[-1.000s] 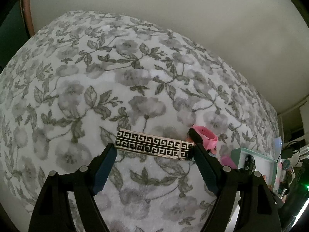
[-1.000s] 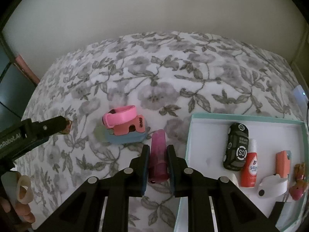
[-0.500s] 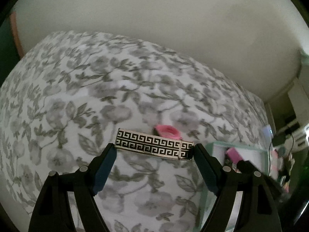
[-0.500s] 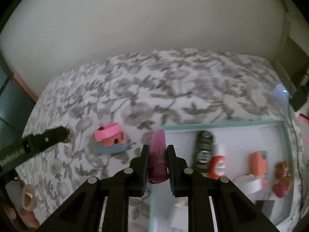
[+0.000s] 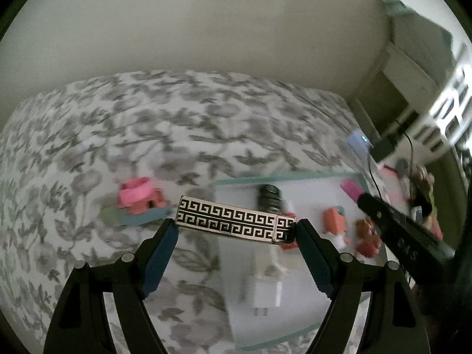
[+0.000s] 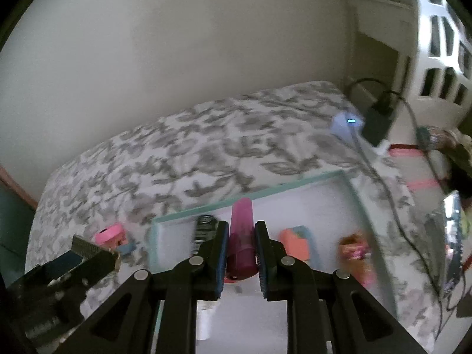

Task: Organize rigid objects
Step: 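Carry the bar and tube into the tray and open both grippers, then move both tools back over the coral-and-blue toy block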

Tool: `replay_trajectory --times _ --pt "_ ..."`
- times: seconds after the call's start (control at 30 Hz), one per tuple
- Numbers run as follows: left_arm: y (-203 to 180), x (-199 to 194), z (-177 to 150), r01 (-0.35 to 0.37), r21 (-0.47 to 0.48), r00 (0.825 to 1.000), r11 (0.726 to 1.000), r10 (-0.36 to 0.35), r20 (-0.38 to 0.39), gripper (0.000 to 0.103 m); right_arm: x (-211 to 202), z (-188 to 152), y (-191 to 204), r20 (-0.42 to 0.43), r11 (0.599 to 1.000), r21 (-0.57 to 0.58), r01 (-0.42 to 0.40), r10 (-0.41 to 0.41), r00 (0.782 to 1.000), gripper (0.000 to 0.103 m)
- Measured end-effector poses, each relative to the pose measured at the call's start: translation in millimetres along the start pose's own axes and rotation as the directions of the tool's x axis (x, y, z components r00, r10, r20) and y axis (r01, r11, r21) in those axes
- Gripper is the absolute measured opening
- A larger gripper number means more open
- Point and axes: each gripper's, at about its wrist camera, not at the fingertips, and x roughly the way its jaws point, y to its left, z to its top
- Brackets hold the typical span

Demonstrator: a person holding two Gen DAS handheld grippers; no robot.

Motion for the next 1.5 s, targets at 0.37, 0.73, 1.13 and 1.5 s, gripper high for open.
replay_trajectory --times 0.37,0.73,1.13,1.5 --pt "-60.0 39.3 -15.9 -0.008 0.146 0.996 0.989 0.02 -0.082 0.083 23.6 -9.1 -47.5 -0.066 0.995 0.079 0.067 -0.062 0.996 0.019" --pt "-70.2 72.0 -30.9 -0.027 0.188 0.985 0.982 0.058 -0.161 0.083 53.9 -24.1 -58.5 -0.15 0.992 0.076 0.102 -0.09 0.985 0.019" --pt "-71.6 75.2 -29.7 -0.026 0.194 0.983 0.981 0.06 -0.173 0.083 62.8 -29.3 -57.8 -0.184 0.99 0.048 0.133 -0.123 0.975 0.019" --pt "-70.2 58.4 -19.3 -0.02 0.176 0.989 0.984 0.045 -0.14 0.083 44.5 -18.2 -46.1 -0.12 0.992 0.014 0.129 -0.127 0.985 0.02"
